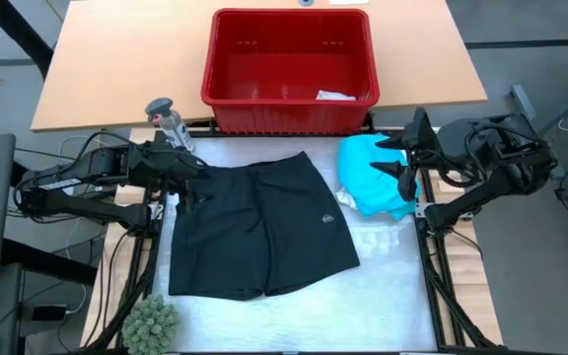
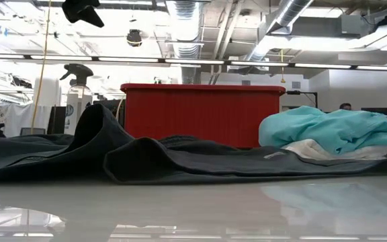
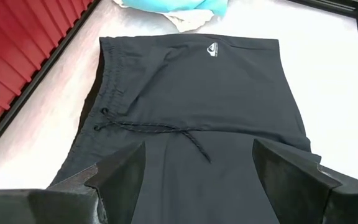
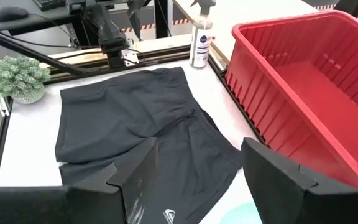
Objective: Fold Laundry from Bin
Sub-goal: Fold the black shorts
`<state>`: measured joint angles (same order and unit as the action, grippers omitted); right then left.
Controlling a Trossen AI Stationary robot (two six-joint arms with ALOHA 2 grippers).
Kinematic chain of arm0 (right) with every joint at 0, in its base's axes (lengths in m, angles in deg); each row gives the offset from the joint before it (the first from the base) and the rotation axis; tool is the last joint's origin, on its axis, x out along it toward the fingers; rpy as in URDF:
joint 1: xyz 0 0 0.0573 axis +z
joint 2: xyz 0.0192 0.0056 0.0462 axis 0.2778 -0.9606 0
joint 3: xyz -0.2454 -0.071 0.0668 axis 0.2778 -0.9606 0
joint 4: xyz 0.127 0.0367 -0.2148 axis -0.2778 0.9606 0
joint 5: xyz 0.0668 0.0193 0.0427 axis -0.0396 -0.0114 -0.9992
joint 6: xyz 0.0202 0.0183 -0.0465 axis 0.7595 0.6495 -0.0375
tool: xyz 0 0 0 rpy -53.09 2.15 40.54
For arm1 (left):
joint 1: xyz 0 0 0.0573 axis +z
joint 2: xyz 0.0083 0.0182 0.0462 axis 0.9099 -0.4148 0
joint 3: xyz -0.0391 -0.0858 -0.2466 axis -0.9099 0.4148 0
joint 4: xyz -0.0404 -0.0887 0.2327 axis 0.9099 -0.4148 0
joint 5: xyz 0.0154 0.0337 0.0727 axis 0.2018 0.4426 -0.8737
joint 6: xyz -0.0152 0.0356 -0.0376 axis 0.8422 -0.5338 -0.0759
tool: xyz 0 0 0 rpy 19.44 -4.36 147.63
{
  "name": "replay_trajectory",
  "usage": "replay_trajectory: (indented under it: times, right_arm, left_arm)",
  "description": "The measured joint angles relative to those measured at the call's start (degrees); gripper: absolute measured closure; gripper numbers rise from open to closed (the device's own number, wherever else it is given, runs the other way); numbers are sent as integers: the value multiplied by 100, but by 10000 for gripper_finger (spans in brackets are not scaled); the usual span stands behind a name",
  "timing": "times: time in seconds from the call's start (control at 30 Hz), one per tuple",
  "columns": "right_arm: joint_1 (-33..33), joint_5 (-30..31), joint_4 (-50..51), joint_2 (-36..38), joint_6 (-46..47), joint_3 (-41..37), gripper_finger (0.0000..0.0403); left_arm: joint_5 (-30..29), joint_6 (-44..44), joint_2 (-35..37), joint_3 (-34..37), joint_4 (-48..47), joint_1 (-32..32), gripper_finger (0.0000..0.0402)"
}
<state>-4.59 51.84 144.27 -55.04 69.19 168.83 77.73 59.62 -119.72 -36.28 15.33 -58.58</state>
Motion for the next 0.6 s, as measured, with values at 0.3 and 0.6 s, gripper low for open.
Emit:
replay_trajectory:
  times: [0.3, 0.6]
  right_arm:
    - [206, 101, -77, 113, -1, -335, 148]
    - [463, 174, -184, 273, 308, -388, 148]
  left_arm:
    - [14, 46, 32, 1, -2, 0, 118]
    - [1535, 155, 468, 4, 669, -10, 118]
